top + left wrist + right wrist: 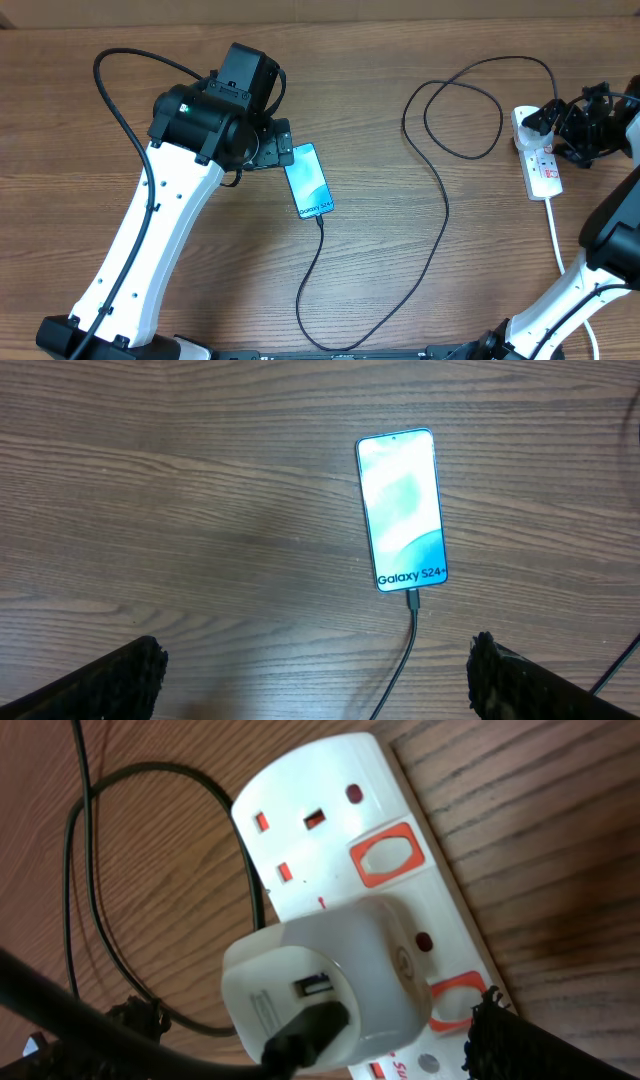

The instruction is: Plug charger to phone and switch on socket

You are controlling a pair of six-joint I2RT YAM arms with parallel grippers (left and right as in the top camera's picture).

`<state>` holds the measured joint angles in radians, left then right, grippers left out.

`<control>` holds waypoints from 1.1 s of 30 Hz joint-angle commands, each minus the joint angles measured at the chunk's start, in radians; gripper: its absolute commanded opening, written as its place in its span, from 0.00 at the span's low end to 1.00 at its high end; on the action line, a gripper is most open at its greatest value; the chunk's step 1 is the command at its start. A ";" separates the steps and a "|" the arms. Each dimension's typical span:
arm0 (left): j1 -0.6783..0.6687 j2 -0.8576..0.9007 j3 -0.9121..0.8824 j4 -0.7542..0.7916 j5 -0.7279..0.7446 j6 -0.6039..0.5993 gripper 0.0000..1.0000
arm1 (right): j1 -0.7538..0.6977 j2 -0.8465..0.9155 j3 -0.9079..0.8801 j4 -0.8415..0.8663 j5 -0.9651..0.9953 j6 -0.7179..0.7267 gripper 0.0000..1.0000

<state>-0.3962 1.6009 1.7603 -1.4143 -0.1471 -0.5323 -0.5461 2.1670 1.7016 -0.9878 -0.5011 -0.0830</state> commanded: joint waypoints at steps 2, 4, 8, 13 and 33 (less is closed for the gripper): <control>-0.002 0.002 0.010 0.001 -0.017 0.001 1.00 | 0.021 0.005 0.021 0.007 -0.016 -0.024 1.00; -0.002 0.002 0.010 0.001 -0.017 0.001 1.00 | 0.027 0.005 0.019 0.006 -0.016 -0.032 1.00; -0.002 0.002 0.010 0.001 -0.017 0.001 1.00 | 0.037 0.005 0.013 0.006 -0.020 -0.051 1.00; -0.002 0.002 0.010 0.001 -0.017 0.001 1.00 | 0.039 0.005 0.006 0.006 -0.019 -0.054 1.00; -0.002 0.002 0.010 0.001 -0.017 0.001 1.00 | 0.042 0.005 0.006 0.002 0.042 -0.058 1.00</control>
<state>-0.3962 1.6009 1.7607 -1.4143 -0.1474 -0.5323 -0.5133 2.1670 1.7016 -0.9878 -0.4305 -0.1318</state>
